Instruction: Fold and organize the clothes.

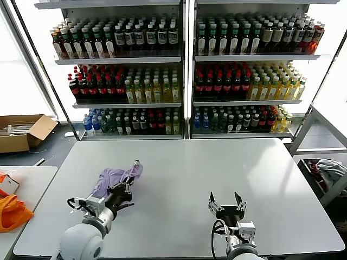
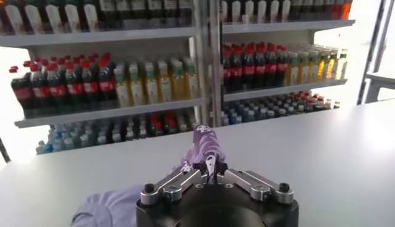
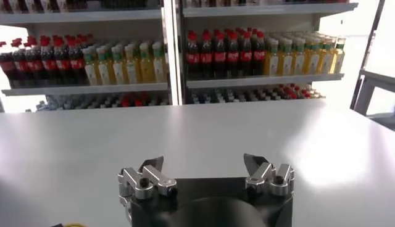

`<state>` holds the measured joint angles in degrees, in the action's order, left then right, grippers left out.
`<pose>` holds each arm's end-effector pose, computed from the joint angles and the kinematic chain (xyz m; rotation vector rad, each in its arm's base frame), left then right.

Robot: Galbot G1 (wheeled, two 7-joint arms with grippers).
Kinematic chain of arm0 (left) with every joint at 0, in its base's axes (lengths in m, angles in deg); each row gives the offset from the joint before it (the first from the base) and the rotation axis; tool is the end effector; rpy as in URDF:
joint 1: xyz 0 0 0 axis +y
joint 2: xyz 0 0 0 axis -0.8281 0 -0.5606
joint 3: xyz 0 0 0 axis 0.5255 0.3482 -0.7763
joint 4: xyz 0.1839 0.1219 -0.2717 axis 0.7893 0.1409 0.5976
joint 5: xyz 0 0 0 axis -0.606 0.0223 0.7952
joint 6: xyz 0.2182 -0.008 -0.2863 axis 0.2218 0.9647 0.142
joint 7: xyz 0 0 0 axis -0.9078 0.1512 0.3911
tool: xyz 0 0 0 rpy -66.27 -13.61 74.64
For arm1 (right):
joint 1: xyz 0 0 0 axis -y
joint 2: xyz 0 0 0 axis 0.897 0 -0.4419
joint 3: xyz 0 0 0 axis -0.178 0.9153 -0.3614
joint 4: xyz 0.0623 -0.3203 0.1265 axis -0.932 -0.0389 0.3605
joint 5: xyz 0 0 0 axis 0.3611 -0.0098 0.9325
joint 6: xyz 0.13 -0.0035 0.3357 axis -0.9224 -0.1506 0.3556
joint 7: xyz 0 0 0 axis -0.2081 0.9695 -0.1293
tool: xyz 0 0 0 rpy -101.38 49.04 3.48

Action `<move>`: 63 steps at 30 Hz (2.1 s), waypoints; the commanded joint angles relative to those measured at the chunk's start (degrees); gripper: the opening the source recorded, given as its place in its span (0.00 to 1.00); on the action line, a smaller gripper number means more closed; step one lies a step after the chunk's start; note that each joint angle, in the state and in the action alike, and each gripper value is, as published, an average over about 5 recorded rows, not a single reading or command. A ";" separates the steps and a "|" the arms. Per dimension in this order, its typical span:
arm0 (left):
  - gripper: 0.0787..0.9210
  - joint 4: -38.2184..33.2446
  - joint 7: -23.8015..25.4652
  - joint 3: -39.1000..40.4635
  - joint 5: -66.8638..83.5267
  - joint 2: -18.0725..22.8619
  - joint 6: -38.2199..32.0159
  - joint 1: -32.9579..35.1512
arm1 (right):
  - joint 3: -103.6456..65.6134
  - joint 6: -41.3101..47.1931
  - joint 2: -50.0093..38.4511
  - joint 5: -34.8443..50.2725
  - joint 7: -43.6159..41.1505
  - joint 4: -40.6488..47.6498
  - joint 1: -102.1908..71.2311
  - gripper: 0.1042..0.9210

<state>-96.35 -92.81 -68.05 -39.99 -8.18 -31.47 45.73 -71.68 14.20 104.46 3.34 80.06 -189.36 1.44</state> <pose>0.2635 0.0218 -0.2510 -0.3897 -2.7613 -0.0903 0.1986 0.0411 -0.2675 -0.0191 -2.7961 -0.0191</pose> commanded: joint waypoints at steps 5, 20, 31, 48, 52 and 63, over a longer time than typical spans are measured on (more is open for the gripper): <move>0.06 5.89 0.16 12.53 8.67 7.03 -3.25 -9.09 | 0.51 0.53 1.52 -1.75 0.04 1.21 0.26 0.88; 0.52 0.45 -4.61 -0.40 15.09 5.21 -5.81 -5.19 | 5.99 3.57 3.21 29.12 9.18 8.71 14.97 0.88; 0.86 -0.73 -5.83 -9.34 7.21 4.66 -3.84 1.82 | 14.21 5.49 6.65 39.52 13.24 19.46 25.62 0.88; 0.88 -0.93 -6.02 -12.22 7.11 4.59 -2.74 4.86 | 14.76 5.80 3.81 41.87 13.49 21.26 26.11 0.66; 0.88 -0.99 -6.00 -12.39 7.21 4.67 -2.62 5.04 | 14.89 5.99 2.59 41.46 13.17 20.78 25.81 0.52; 0.88 -0.87 -5.99 -12.78 7.43 4.68 -2.34 5.16 | 13.97 6.82 -0.40 39.21 13.02 19.62 26.05 0.13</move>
<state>-97.23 -98.72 -79.98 -32.42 -3.30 -33.93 50.36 -57.41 20.65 106.49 42.81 93.05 -169.74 26.76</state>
